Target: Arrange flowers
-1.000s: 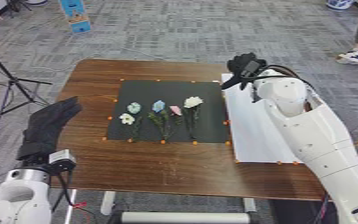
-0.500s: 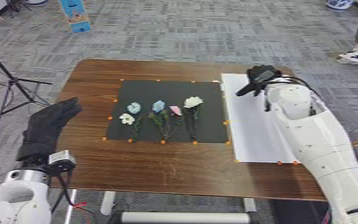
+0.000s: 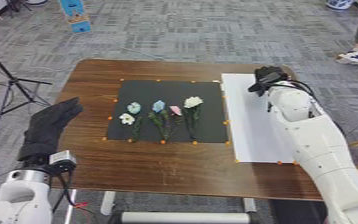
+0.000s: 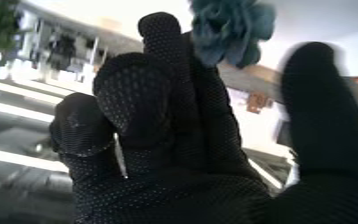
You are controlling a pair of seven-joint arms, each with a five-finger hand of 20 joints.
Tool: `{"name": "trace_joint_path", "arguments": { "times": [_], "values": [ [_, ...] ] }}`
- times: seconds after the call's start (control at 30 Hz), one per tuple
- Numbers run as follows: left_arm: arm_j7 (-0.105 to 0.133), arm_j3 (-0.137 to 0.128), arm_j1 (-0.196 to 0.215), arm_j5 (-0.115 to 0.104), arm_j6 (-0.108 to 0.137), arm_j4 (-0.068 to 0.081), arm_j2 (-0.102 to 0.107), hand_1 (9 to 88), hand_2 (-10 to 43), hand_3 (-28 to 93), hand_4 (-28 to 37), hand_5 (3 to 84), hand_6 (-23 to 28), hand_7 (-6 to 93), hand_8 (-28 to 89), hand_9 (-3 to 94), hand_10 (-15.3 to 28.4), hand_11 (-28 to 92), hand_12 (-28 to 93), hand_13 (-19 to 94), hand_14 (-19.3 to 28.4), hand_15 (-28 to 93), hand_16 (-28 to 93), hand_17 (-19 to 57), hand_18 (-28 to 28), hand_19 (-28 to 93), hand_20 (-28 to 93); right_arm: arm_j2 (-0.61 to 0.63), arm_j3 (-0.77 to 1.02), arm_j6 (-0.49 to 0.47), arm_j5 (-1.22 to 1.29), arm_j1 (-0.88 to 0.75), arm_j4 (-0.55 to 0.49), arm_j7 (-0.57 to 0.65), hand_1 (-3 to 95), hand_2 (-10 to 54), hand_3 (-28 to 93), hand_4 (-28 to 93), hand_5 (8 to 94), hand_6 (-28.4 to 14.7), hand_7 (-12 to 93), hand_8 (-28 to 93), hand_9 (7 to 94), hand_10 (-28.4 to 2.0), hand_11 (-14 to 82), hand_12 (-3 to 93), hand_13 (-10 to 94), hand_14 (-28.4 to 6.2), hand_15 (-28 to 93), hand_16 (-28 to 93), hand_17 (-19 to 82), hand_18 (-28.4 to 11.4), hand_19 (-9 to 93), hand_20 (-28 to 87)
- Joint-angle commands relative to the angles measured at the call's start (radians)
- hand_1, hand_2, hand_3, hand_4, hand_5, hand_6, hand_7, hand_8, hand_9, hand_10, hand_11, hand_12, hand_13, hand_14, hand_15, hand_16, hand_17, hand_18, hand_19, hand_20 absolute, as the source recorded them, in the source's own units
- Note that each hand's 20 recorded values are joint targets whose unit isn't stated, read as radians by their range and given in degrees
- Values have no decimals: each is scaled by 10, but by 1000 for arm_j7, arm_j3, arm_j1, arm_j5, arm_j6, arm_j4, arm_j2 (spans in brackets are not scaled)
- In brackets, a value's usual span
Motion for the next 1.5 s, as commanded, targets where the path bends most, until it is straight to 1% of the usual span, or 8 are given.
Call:
{"name": "trace_joint_path", "arguments": {
  "times": [0.03,0.27,0.5,0.63,0.83,1.03,1.23,1.5],
  "values": [
    [-5,-6,9,0,-5,-12,-13,250,26,715,-260,513,44,127,-77,499,136,178,109,372,140,110,-7,65,79,54,156,54,-71,-4,31,2,-55,15,557,32,479,-172,723,-17,189,100,815,-106,225,240,828,-68,594,400,470,-219,930,576],
    [-7,-6,8,1,-9,-11,-14,249,27,716,-262,512,45,126,-77,499,136,179,110,372,140,110,-6,65,79,54,156,61,-97,-31,59,-11,-86,-1,602,23,473,-172,748,-15,193,107,834,-107,229,242,840,-59,598,404,488,-209,932,577],
    [-8,-12,11,-1,-8,-12,-12,249,26,716,-260,512,46,126,-76,499,136,179,110,371,140,110,-6,65,79,54,156,120,-143,36,154,0,-158,-6,613,20,477,-174,757,-14,194,106,842,-106,227,241,846,-55,597,406,493,-207,932,580],
    [-7,-16,17,-1,-10,-15,-11,249,26,716,-261,511,46,126,-76,498,136,179,110,371,139,110,-6,65,79,54,156,191,-209,53,244,-7,-276,-3,611,18,486,-177,762,-13,195,104,846,-105,227,241,849,-52,599,409,496,-206,932,587],
    [-6,-21,24,-3,-9,-18,-12,249,26,717,-261,512,47,125,-76,499,136,179,110,370,140,110,-6,65,79,54,156,275,-289,29,349,-43,-463,-10,609,16,493,-180,763,-11,197,104,848,-103,226,241,849,-51,599,412,498,-205,932,591],
    [-5,-23,22,-2,-9,-17,-11,250,26,716,-261,512,47,124,-76,499,136,179,110,370,141,110,-6,65,80,54,156,332,-368,1,394,-72,-577,-48,607,15,497,-183,765,-10,197,104,850,-102,224,241,848,-50,599,415,499,-204,932,592],
    [-4,-17,17,-2,-13,-16,-11,250,26,716,-260,513,47,124,-76,499,136,178,110,371,140,110,-6,65,80,54,156,320,-442,-16,392,-89,-606,-82,608,16,496,-187,764,-9,196,104,850,-100,223,241,848,-50,599,416,499,-204,932,593],
    [-6,-13,9,-3,-18,-12,-9,250,27,715,-261,512,47,125,-76,499,136,178,110,371,139,110,-7,65,79,54,156,255,-453,-37,360,-117,-565,-102,606,17,497,-187,764,-9,196,104,849,-100,222,242,848,-50,599,417,498,-204,932,593]
  ]
}}
